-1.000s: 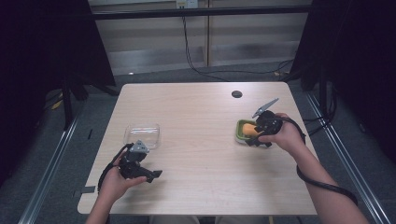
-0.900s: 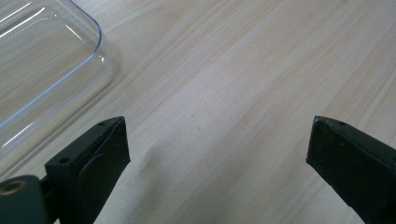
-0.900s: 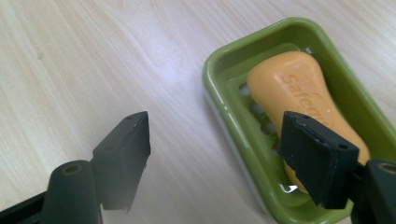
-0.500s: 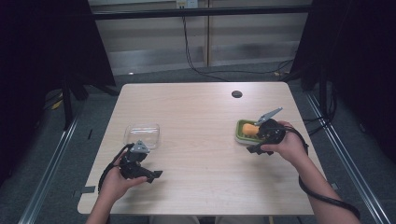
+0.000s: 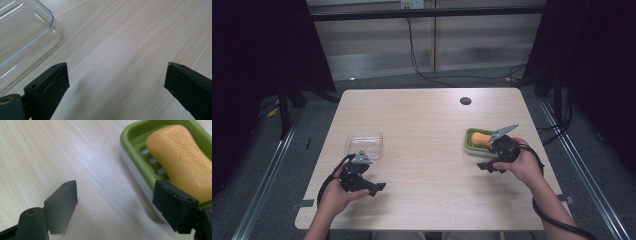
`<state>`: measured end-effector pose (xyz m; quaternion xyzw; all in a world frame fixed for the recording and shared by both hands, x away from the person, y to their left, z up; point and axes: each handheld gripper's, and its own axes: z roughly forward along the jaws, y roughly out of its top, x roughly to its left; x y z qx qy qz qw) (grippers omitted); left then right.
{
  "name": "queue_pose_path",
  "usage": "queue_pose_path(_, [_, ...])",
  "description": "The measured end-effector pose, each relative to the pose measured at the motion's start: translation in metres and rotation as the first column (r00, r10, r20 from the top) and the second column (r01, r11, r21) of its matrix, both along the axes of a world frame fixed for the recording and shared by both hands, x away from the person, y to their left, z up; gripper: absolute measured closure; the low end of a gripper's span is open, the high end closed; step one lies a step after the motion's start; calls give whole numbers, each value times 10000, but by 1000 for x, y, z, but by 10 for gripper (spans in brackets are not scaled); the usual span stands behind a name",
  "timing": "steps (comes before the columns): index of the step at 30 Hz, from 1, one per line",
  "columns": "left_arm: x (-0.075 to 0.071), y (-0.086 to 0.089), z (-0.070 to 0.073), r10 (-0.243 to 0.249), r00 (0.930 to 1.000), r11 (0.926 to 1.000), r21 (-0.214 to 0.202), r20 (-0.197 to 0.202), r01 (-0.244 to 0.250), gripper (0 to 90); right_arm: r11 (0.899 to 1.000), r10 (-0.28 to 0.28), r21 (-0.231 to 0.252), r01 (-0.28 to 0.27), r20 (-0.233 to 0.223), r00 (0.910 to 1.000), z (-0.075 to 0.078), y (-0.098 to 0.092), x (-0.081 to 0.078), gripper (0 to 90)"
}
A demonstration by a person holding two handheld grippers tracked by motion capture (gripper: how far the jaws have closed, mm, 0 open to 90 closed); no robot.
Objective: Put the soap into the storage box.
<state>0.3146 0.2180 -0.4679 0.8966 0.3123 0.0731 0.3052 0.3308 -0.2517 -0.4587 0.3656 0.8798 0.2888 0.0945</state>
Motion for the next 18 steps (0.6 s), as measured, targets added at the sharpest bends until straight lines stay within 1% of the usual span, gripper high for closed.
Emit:
queue_pose_path(1, [0, 0, -1, 56, 10000, 10000, -33, 45, -55, 52, 9999, -126, 33, 127, -89, 9999, -1, 0, -3, 200])
queue_pose_path(4, [0, 0, -1, 29, 10000, 10000, -20, 44, -29, 52, 9997, -194, 154, 195, -54, 9998, -4, 0, -7, 198])
queue_pose_path(6, [-1, -1, -2, 47, 10000, 10000, -57, 16, -46, 52, 9998, -177, 105, 177, 22, 9998, -7, 0, -10, 197])
queue_pose_path(7, [-1, -2, -1, 3, 10000, 10000, -24, -14, -3, 52, 9997, -201, 137, 200, 46, 9998, -7, 0, -11, 196])
queue_pose_path(8, [-1, -2, -1, 13, 10000, 10000, 49, -67, -12, 52, 9993, -313, 193, 313, -25, 9995, -8, 0, -12, 194])
queue_pose_path(9, [-1, -3, -1, 10, 10000, 10000, 70, -41, -10, 52, 9994, -233, 243, 231, 81, 9997, -10, 0, -13, 190])
queue_pose_path(10, [-1, -3, -2, 49, 10000, 10000, 30, 73, -49, 52, 9994, -230, 251, 227, 127, 9997, -11, 0, -14, 188])
queue_pose_path(11, [-2, -4, -2, 150, 9999, 9998, -136, 38, -150, 52, 9993, -301, 238, 298, 103, 9995, -12, 1, -16, 187])
queue_pose_path(12, [-1, -4, -2, 11, 10000, 10000, -73, 27, -10, 51, 9991, -307, 278, 305, 65, 9995, -15, 2, -17, 182])
queue_pose_path(13, [-1, -5, -2, 0, 10000, 9999, -136, -5, 0, 50, 9991, -244, 343, 240, 123, 9996, -18, 2, -18, 179])
queue_pose_path(14, [-2, -5, -1, -62, 10000, 10000, -15, -10, 62, 50, 9992, -246, 312, 241, 149, 9996, -20, 3, -19, 179])
queue_pose_path(15, [-2, -5, 0, -24, 9999, 9998, -190, -134, 21, 48, 9996, -196, 229, 193, 142, 9997, -22, 4, -21, 179])
queue_pose_path(17, [-1, -5, 0, -37, 9998, 9967, -812, -206, 20, 46, 9995, -208, 236, 204, 200, 9996, -23, 5, -22, 179])
queue_pose_path(18, [-2, -6, 1, 120, 9997, 9962, -860, -206, -137, 37, 9995, -127, 278, 119, 299, 9995, -22, 6, -24, 178])
